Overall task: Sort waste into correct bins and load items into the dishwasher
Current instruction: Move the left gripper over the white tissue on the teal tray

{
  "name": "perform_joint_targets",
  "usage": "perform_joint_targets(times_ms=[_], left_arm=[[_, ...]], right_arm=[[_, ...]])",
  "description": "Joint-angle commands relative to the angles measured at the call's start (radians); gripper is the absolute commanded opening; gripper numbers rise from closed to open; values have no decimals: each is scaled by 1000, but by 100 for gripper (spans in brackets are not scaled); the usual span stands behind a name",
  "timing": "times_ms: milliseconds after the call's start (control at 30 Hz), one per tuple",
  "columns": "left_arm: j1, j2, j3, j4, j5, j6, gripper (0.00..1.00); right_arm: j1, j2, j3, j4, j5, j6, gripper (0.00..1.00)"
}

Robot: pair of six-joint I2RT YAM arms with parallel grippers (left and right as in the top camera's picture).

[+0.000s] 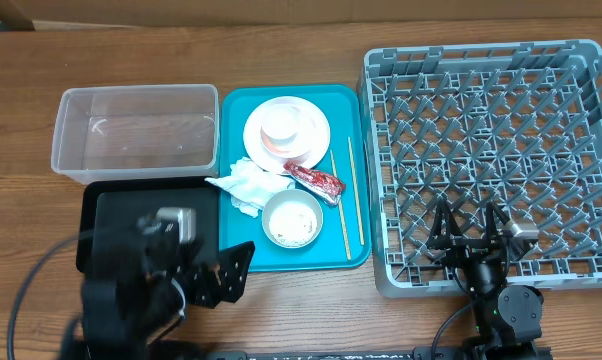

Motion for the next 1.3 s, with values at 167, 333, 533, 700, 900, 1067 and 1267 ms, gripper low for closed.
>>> perform_joint_targets(times_ms=[167,333,533,700,900,1067,1267], left_arm=[[-22,624,422,-392,59,127,100],[-22,863,438,-384,45,124,100],[-41,1081,438,-396,216,281,4],[-81,1109,438,-289,-18,169,4],[-140,1106,437,-76,-290,81,4],[-151,1106,437,77,-317,82,29],[-152,1108,433,93,-364,82,40]], right_arm=[[-7,-9,-10,6,-5,0,100],[-7,-9,-10,6,-5,0,100],[-7,-9,-10,6,-5,0,100],[-7,-9,-10,6,-5,0,100],[-7,-9,-10,6,-5,0,100],[-7,-9,-10,6,-5,0,100],[-7,-9,-10,6,-5,0,100]])
